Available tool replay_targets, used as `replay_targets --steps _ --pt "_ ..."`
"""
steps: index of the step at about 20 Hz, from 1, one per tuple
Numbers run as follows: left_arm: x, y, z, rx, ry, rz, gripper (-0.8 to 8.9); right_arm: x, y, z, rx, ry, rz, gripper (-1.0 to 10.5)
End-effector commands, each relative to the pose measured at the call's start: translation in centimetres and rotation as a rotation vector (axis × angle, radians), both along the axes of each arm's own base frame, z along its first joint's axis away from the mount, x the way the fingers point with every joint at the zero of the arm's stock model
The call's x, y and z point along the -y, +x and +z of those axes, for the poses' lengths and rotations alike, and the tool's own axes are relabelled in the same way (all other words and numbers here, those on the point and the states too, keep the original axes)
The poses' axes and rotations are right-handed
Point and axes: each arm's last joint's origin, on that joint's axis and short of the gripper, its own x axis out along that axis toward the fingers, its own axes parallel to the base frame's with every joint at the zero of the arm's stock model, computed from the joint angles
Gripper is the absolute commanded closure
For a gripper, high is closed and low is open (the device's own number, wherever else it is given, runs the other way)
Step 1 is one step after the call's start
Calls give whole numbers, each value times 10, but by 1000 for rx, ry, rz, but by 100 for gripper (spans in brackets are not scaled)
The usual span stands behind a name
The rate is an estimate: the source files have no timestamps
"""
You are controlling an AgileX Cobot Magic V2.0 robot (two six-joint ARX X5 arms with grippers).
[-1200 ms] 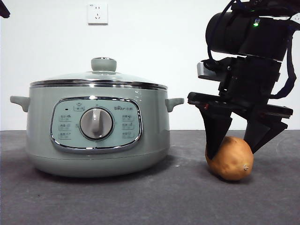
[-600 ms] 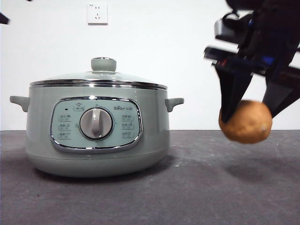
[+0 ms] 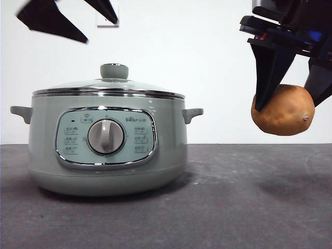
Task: Pick up the potato,open the lid,put the potato in the pot,close the lid
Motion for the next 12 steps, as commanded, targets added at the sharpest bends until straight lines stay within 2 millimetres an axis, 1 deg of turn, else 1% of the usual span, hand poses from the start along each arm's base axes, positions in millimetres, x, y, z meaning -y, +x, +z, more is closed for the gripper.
replay_targets --steps 1,5,8,9,12 --pt "12 10 -10 -6 50 -8 405 0 0 0 -1 -3 -7 949" --pt "27 22 -31 -29 130 -15 406 0 0 0 -3 -4 -7 949" --pt "31 25 -37 -43 155 -7 408 0 0 0 -3 -4 -8 949" --pt "32 25 -38 -45 157 -7 433 0 0 0 -2 -4 -8 949" --pt "32 25 -38 -46 156 -10 745 0 0 0 -5 0 -15 948"
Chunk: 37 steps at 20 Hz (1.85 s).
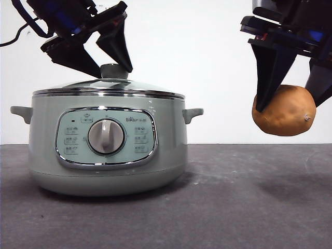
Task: Pick up the potato,open the lid,put the potato in the pot,close the lid
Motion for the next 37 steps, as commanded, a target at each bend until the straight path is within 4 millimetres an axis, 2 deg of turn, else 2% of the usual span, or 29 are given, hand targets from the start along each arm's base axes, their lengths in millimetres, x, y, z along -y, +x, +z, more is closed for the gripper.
replay_targets --steps 1,7,12,16,21,24,26,29,32,37 --pt "2 0 1 11 5 -14 814 0 0 0 -1 3 -17 948" --pt "1 0 4 35 13 -25 826 0 0 0 -1 4 -16 948" --pt "-7 -14 31 141 -26 -3 826 -1 1 0 5 10 -16 948" --pt "-25 -46 68 279 -66 21 826 -4 5 8 59 51 -15 949" --pt "-60 -110 110 453 -82 90 826 -19 12 54 221 133 48 958" --pt "-82 -148 122 516 -93 147 826 -39 17 81 285 174 108 958" --pt "-94 -168 125 544 -94 188 826 -56 23 90 303 182 154 958" --pt "-108 -194 125 567 -98 221 826 -91 39 94 304 175 229 958" --pt "-115 -207 123 565 -89 239 826 -125 59 88 300 149 299 958" --pt "-117 -210 119 536 -71 234 826 -182 92 50 274 68 418 958"
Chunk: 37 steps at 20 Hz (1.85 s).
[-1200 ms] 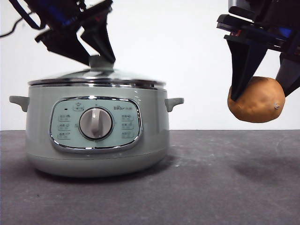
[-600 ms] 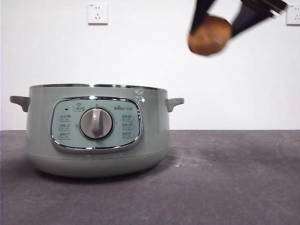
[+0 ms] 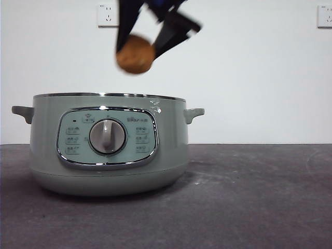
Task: Pick up the potato,open the lid,put the potato in the pot,close the lid
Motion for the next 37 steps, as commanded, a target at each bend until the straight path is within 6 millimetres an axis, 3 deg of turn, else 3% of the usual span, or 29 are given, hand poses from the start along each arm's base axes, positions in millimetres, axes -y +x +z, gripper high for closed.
replay_targets --steps 1,4,8,13,14,16,17,20,23,28,33,37 --pt "-1 -3 7 50 -13 0 826 -23 15 -28 -5 -68 50 958" --pt "-2 -3 5 38 -6 1 826 -42 31 -59 -24 -111 65 958" --pt "-2 -3 3 19 4 1 826 -51 39 -89 -49 -166 68 958" --pt "-1 -3 3 13 7 4 826 -50 38 -104 -104 -222 86 944" --pt "-1 -2 2 6 11 4 826 -51 37 -105 -107 -226 89 911" --pt "-1 -2 1 -4 16 4 826 -51 37 -105 -111 -227 87 630" --pt "-1 -2 1 -6 17 4 826 -51 36 -105 -112 -226 85 557" --pt "-2 -2 1 -6 21 26 826 -51 35 -101 -106 -220 81 559" --pt "-2 -2 1 -5 20 25 826 -44 30 -77 -73 -189 73 562" --pt "9 19 0 -35 36 23 826 -10 -1 1 -10 -137 61 568" --pt "38 73 -9 -118 70 -18 826 43 -45 73 94 -121 -27 569" --pt "66 119 -27 -200 74 -131 826 74 -73 105 127 -73 -49 569"
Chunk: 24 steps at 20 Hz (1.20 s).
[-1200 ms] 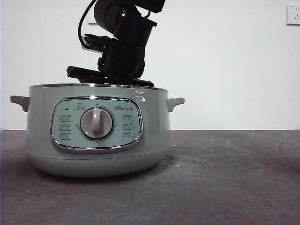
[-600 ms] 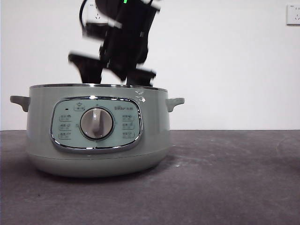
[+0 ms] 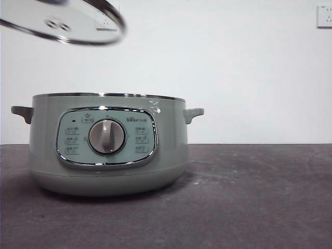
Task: Pick up the potato,open the lid,put the potato in the pot,close the lid
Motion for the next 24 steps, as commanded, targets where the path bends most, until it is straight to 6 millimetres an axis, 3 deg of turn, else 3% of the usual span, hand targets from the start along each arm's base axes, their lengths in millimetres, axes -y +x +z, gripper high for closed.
replay_targets --steps 1,5,9,19,24 --pt "13 21 -2 20 -29 -53 826 13 -13 12 9 22 -14 569" --pt "38 57 -25 -33 -47 -90 826 35 -35 29 30 45 -16 569" --pt "58 75 -41 -41 -63 -115 826 49 -46 36 52 30 -80 569" --pt "75 95 -68 -102 -28 -119 826 55 -49 34 48 -40 -127 569" --pt "74 93 -78 -187 18 -108 826 55 -49 34 49 -39 -127 569"
